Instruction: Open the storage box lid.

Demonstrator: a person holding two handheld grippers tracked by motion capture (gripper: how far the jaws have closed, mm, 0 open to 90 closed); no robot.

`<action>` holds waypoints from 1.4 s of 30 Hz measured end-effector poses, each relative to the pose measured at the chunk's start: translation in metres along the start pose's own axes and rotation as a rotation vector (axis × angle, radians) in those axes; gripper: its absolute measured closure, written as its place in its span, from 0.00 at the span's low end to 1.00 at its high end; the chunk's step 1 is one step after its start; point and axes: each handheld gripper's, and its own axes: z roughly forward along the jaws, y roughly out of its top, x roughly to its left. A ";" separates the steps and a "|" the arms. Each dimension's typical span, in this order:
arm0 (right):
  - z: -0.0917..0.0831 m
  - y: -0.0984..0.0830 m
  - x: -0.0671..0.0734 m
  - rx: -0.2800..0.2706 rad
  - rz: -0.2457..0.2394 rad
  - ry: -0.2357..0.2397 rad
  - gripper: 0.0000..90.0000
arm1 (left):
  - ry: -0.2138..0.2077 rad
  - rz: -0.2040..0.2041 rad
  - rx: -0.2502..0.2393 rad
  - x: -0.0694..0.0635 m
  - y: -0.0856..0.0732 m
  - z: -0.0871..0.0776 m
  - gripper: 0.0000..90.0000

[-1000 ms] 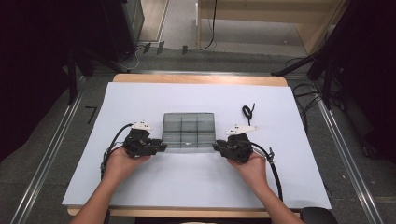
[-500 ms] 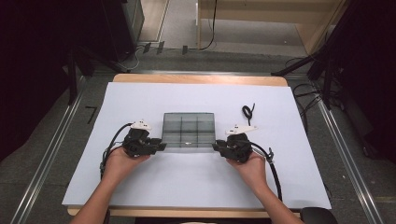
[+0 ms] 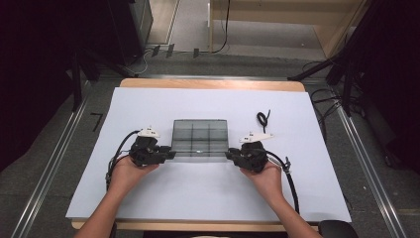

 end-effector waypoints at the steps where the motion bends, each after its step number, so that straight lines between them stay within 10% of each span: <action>1: 0.000 0.001 0.001 -0.003 -0.004 -0.002 0.84 | 0.000 0.000 0.000 0.000 0.000 0.000 0.73; 42: 0.003 0.017 0.002 -0.060 -0.034 -0.008 0.67 | 0.051 0.008 -0.085 -0.008 0.016 0.007 0.49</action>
